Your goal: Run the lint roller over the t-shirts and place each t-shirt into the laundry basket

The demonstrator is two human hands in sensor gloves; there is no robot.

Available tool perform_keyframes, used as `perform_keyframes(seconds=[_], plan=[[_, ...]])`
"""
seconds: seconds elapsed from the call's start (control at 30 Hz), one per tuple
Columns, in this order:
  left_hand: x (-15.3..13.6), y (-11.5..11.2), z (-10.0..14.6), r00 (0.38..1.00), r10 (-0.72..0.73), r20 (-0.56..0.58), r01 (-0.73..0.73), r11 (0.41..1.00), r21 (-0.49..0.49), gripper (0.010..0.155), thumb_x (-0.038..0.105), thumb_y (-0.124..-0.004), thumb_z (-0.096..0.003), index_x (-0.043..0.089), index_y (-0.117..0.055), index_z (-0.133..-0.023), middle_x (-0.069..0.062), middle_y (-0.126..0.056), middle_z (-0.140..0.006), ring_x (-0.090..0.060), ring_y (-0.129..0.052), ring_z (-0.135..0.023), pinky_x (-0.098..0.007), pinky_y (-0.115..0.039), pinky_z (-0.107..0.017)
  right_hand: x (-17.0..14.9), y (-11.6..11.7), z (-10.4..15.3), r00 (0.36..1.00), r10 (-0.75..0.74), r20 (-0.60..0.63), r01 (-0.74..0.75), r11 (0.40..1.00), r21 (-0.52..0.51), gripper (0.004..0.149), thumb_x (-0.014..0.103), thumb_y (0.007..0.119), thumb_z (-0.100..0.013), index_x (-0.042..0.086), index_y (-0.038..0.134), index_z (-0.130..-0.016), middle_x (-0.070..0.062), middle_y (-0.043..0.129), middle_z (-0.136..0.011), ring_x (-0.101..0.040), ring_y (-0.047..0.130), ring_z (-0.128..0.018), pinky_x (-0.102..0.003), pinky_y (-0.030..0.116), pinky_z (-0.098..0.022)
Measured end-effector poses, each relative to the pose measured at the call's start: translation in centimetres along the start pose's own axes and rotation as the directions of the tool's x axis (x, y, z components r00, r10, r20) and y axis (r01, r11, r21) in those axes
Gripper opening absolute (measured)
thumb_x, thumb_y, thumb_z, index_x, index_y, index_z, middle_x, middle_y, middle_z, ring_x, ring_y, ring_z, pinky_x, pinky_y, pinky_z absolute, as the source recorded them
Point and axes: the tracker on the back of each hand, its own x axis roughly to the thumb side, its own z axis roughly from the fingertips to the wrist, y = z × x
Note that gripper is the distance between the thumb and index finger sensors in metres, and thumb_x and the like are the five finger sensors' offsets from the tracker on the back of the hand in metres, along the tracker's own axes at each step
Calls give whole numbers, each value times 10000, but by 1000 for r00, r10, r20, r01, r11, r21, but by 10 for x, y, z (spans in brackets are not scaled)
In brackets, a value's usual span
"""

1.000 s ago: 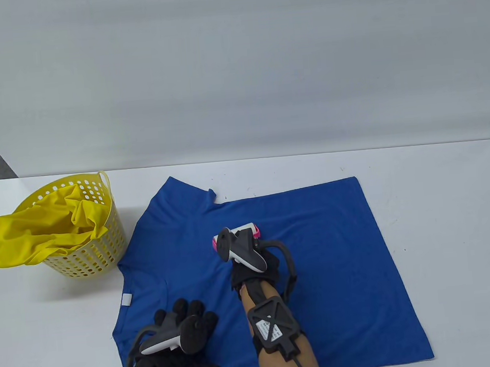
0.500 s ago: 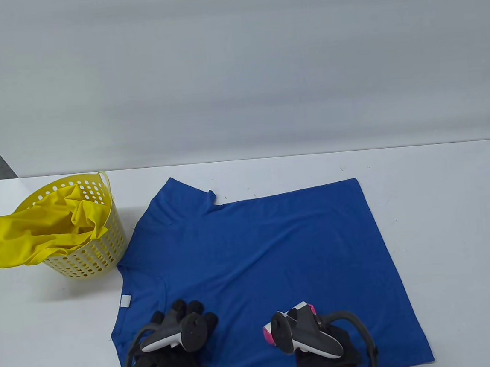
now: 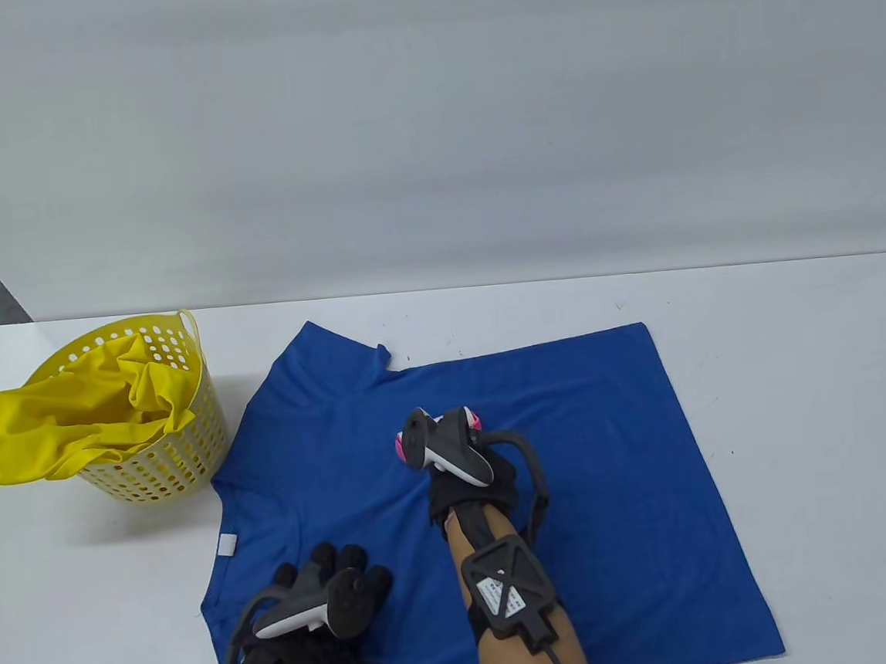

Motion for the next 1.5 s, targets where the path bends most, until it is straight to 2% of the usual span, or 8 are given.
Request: perform_keyframes(seconds=[0.33, 0.73, 1.03, 1.17, 1.23, 1.33, 1.4, 1.5], plan=[[0, 0, 0, 1000, -5, 1, 5, 1000, -1, 1152, 852, -608, -265, 379, 164, -976, -91, 284, -1043, -497, 239, -968, -815, -27, -627, -11, -2, 25, 998, 23, 55, -28, 996, 85, 596, 409, 652, -492, 243, 422, -1015, -70, 927, -487, -140, 1017, -133, -400, 897, -116], [0, 0, 0, 1000, -7, 0, 7, 1000, -3, 1148, 852, -604, -266, 380, 166, -974, -90, 286, -1041, -495, 241, -967, -815, -28, -628, -77, 12, 164, 941, 219, 258, -266, 950, 165, 578, 413, 686, -479, 214, 544, -1004, -72, 984, -419, -142, 1035, -62, -396, 912, -67], [0, 1, 1, 1000, -14, -7, 14, 1000, 4, 1133, 846, -605, -274, 380, 141, -987, -90, 264, -1057, -495, 217, -985, -811, -49, -648, -86, 4, 161, 962, 111, 249, -157, 972, 174, 574, 419, 662, -480, 222, 543, -1006, -100, 985, -483, -191, 1048, -136, -428, 903, -132], [0, 6, 9, 999, 32, 30, -35, 994, 108, 1060, 790, -624, -357, 375, 63, -1048, -107, 175, -1122, -477, 200, -1005, -775, -51, -695, -88, -15, 158, 963, -115, 245, 125, 992, -25, 575, 418, 630, -499, 207, 502, -1018, -101, 950, -534, -190, 1028, -184, -431, 888, -170], [4, 16, 22, 993, 86, 81, -105, 958, 265, 973, 748, -613, -412, 343, -51, -1096, -111, -2, -1199, -471, 44, -1094, -753, -128, -743, -81, -9, 158, 918, -251, 308, 304, 943, -138, 599, 400, 604, -510, 193, 393, -1031, -118, 891, -615, -203, 1012, -268, -446, 871, -232], [17, 36, 48, 965, 54, 257, -186, 831, 524, 675, 635, -595, -489, 277, -567, -1060, -32, -827, -1029, -363, -783, -1006, -613, -548, -769, -60, 17, 159, 791, -412, 452, 535, 824, -186, 635, 361, 616, -491, 184, 306, -1016, -151, 814, -692, -227, 987, -342, -475, 845, -284], [23, 42, 61, 952, 65, 298, -235, 780, 580, 646, 610, -577, -502, 265, -580, -1048, -8, -881, -974, -319, -880, -928, -574, -634, -730, -45, 34, 159, 731, -448, 515, 595, 788, -160, 651, 343, 636, -472, 178, 298, -1003, -169, 788, -706, -244, 977, -362, -493, 832, -298], [18, 46, 65, 845, 334, 418, -512, 729, 454, 689, 591, -552, -501, 197, -479, -1062, -35, -773, -1055, -340, -841, -960, -580, -649, -715, -26, 46, 163, 695, -421, 582, 558, 827, -68, 681, 314, 631, -477, 158, 216, -993, -186, 704, -776, -260, 937, -462, -508, 795, -374]])
